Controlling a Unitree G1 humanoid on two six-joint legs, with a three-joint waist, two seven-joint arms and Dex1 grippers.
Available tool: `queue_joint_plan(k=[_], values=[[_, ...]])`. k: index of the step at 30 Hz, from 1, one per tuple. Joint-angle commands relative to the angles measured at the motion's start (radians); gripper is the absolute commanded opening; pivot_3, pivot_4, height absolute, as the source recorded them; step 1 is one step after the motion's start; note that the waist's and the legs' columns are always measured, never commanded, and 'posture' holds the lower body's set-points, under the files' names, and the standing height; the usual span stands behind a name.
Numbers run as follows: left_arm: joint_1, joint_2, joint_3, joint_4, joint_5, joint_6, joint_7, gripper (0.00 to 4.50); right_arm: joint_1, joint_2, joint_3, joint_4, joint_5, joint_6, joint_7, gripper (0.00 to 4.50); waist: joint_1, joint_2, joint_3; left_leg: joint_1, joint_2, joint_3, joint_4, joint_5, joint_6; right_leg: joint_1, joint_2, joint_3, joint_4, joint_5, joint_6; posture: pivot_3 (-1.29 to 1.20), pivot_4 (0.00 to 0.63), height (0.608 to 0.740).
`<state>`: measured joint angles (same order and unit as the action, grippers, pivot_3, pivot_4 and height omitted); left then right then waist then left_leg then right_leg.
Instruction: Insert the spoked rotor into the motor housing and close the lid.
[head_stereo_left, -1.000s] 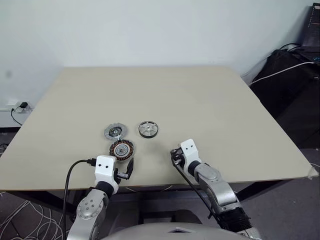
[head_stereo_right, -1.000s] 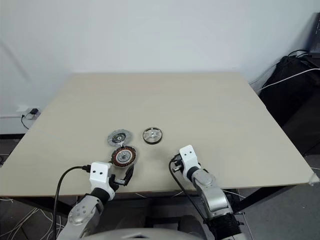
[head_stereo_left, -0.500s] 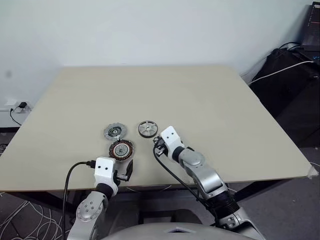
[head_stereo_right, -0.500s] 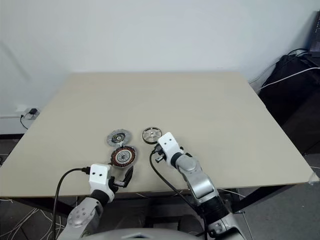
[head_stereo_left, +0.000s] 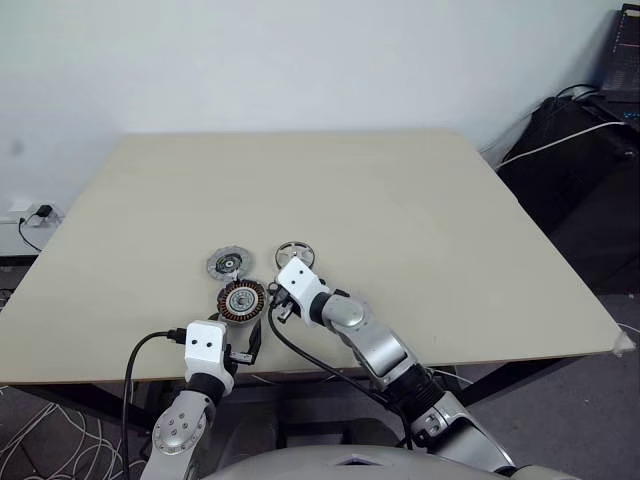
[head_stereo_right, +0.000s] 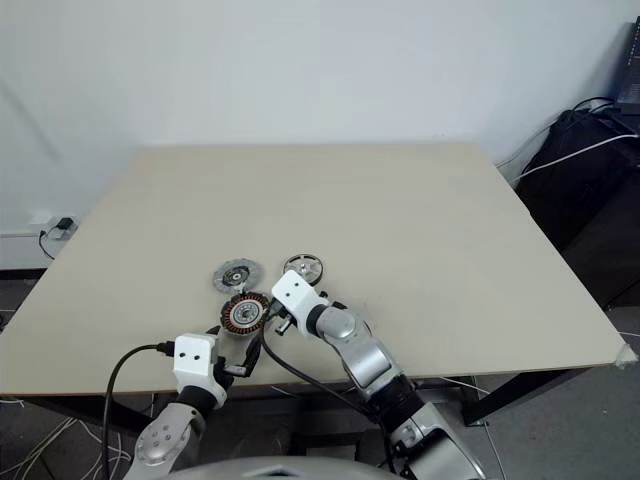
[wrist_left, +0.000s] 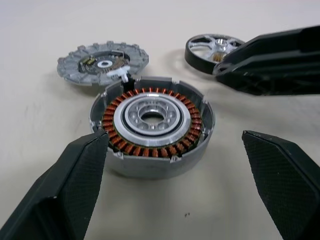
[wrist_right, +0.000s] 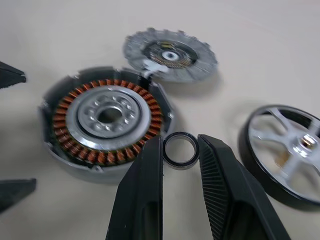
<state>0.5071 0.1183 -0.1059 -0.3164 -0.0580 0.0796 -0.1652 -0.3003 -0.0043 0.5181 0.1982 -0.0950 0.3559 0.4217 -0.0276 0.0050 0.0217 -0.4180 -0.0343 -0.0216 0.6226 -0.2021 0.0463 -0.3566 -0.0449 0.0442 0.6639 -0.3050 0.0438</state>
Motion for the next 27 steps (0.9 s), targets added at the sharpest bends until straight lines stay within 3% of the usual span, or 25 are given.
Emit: queue_joint_plan(k=[1, 27], values=[[-0.007, -0.005, -0.002, -0.018, 0.007, -0.025, 0.005, 4.5, -0.034, 0.024, 0.018, 0.003, -0.006, -0.04, 0.024, 0.71, 0.0, 0.0, 0.0, 0.0, 0.0, 0.0, 0.0, 0.0, 0.0, 0.0, 0.0, 0.0, 0.0, 0.0, 0.0, 0.0, 0.0, 0.74], [0.027, -0.01, -0.01, -0.024, -0.005, -0.044, 0.005, 4.5, -0.157, 0.124, 0.02, 0.274, -0.041, -0.148, 0.057, 0.71, -0.009, 0.0, 0.0, 0.002, 0.0, 0.0, -0.001, 0.0, -0.001, 0.0, 0.001, 0.0, 0.002, 0.0, 0.0, 0.0, 0.0, 0.74]])
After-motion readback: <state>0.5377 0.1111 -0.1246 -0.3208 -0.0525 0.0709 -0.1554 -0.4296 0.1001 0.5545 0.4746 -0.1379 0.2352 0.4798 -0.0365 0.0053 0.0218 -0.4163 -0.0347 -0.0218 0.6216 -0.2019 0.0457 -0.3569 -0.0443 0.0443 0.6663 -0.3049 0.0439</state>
